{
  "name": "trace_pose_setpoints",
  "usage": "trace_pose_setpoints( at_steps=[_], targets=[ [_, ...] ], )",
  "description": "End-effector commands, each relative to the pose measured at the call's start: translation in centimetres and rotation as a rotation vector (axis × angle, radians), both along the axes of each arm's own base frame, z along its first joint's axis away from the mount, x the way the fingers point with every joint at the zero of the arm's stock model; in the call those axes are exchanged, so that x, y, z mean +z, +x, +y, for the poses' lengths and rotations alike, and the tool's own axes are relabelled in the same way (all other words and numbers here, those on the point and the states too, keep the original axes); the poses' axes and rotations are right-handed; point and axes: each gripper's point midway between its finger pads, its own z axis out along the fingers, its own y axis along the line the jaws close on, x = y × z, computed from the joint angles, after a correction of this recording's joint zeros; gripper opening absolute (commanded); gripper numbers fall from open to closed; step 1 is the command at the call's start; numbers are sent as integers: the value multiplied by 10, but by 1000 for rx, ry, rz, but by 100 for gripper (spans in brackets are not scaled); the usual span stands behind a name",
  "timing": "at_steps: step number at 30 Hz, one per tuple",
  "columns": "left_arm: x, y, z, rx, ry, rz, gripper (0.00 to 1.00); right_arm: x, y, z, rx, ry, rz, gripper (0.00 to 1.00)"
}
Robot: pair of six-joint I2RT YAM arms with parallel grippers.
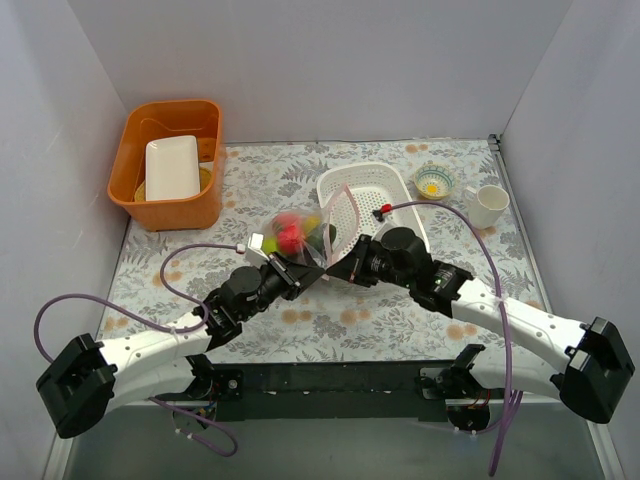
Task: Place the food in the zip-top bag and seal the zipper
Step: Zip the zipper food storage bag at the center of the board.
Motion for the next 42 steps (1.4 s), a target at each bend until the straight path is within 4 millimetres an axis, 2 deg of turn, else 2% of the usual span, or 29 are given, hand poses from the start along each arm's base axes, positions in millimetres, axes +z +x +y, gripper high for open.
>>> trace_pose_setpoints(
  at_steps=[1, 2, 7, 17, 19, 20, 26, 42],
  targets=[
    [-14, -22, 0, -62, -36, 123, 0, 37, 33, 0, -87, 14, -138, 1],
    [-14, -28, -2, -94, -40, 130, 0, 37, 34, 1, -89, 9, -139, 1],
    [-17, -33, -1, -114, -25, 136, 0, 40, 42, -3, -109, -1, -160, 1],
    [-24, -41, 11, -99, -34, 169, 0, 51, 57, -13, -156, -10, -201, 1],
    [-17, -40, 14, -88, -47, 153, 0, 58, 64, -17, -173, -9, -218, 1],
    [-17, -41, 15, -85, -41, 154, 0, 52, 65, -21, -177, -31, -204, 1],
    [-10, -40, 22, -61, -27, 133, 0, 55, 86, -37, -208, -55, -215, 1],
    [5, -39, 35, -18, -9, 96, 0, 49, 130, -60, -193, -95, -219, 1]
  ],
)
